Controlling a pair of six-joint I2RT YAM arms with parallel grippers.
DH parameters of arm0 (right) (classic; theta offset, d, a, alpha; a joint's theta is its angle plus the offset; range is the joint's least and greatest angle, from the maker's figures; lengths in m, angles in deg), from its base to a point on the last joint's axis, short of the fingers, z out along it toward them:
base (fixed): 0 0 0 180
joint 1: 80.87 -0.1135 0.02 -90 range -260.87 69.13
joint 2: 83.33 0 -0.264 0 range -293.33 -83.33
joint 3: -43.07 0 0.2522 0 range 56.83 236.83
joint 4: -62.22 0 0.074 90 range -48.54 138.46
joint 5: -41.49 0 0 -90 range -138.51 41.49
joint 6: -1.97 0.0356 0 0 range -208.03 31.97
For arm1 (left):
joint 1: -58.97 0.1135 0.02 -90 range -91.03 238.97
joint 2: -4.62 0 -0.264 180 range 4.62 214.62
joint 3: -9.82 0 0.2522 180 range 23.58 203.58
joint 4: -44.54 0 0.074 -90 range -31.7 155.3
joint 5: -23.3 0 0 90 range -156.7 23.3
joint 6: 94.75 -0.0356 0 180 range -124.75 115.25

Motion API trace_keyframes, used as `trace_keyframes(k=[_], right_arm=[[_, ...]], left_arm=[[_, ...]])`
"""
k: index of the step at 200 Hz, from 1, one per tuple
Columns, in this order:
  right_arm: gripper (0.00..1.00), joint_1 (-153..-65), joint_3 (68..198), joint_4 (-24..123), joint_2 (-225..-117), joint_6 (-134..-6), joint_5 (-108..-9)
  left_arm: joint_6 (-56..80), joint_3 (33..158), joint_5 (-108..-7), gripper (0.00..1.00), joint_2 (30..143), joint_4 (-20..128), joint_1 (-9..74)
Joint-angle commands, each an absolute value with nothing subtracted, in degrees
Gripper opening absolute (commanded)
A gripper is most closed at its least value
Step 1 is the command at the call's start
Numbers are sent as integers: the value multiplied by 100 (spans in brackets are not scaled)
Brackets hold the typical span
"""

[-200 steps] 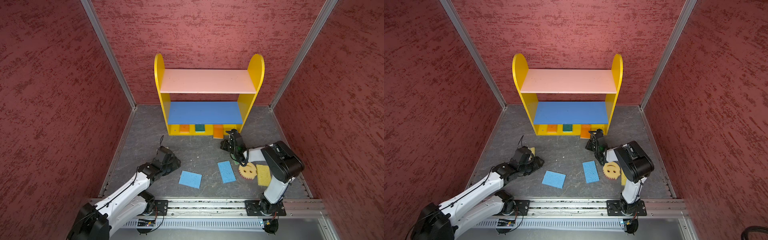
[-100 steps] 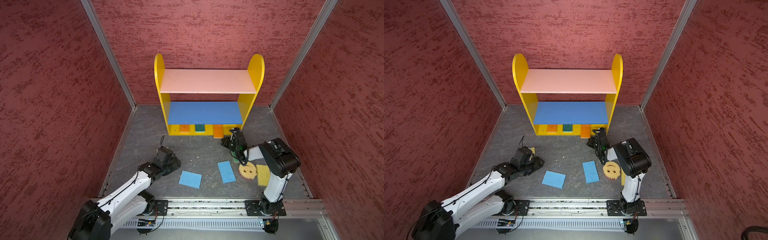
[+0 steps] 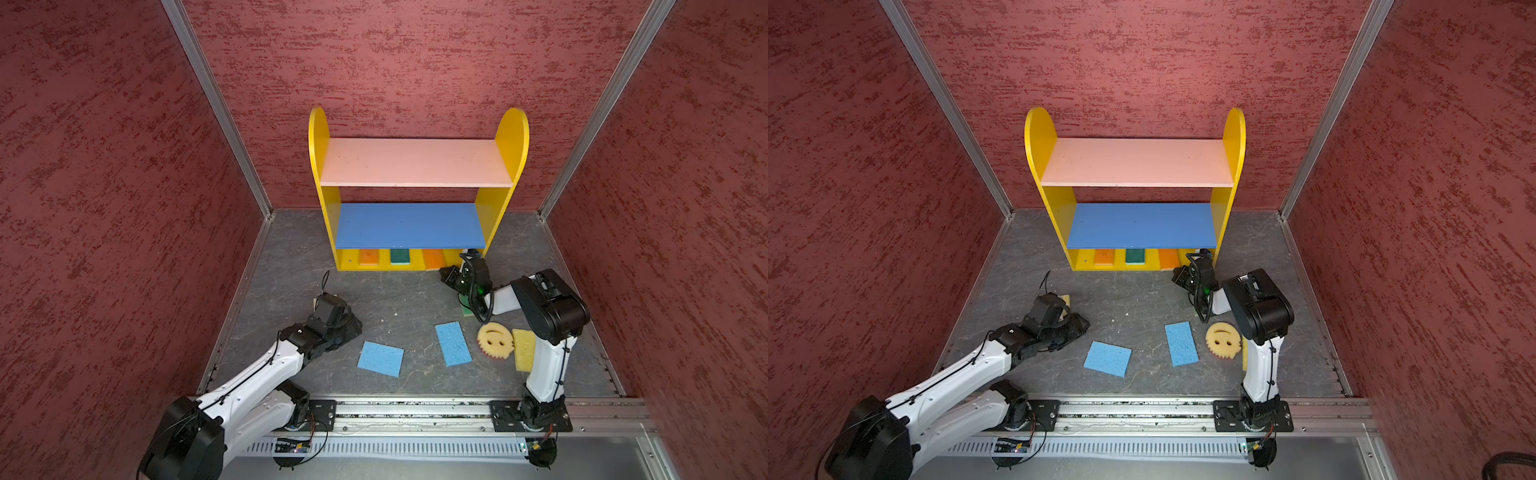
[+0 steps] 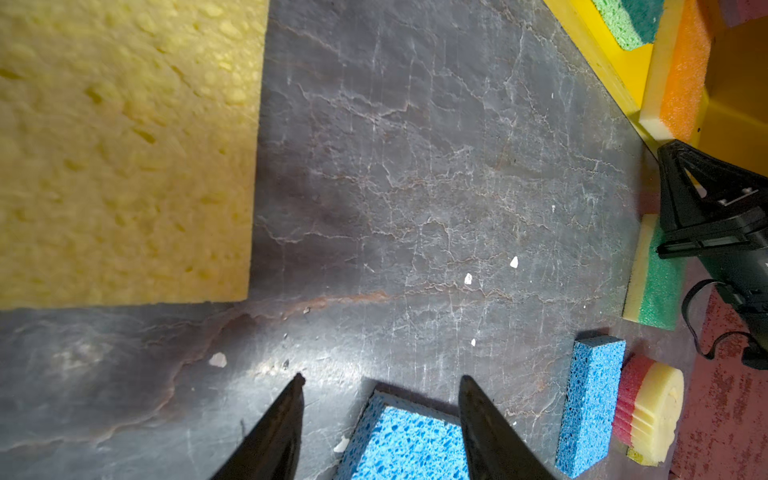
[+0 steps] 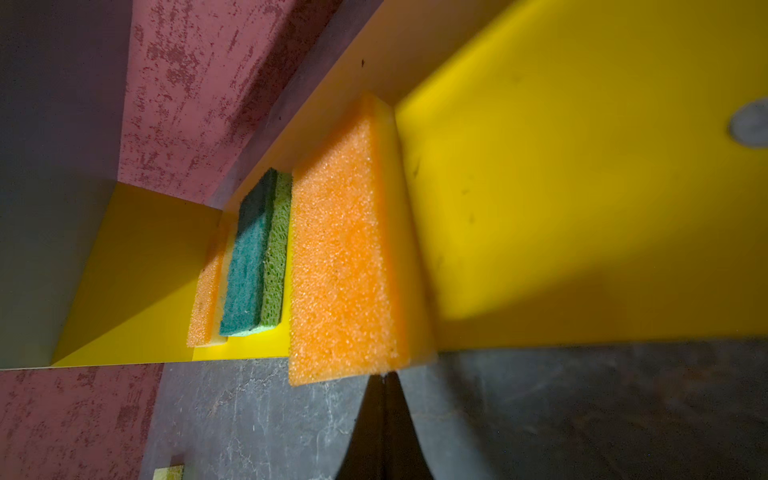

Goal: Place and organize the cleaning sponges onto the shelf
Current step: 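Push the orange sponge flat against the shelf back with the right gripper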

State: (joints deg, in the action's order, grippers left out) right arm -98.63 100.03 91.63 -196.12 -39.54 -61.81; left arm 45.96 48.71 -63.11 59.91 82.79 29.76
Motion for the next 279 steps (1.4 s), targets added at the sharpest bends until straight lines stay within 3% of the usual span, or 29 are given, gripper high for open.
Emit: trace_keyframes(k=[1, 279], right_arm=[[0, -9832, 10119, 9463, -19810, -3710, -6421], [0, -9968, 10638, 9577, -20295, -3388, -6664]], left_arm=[[4556, 4923, -6301, 59, 6056, 8152, 2998], [4562, 5015, -6264, 59, 6166, 8141, 2977]])
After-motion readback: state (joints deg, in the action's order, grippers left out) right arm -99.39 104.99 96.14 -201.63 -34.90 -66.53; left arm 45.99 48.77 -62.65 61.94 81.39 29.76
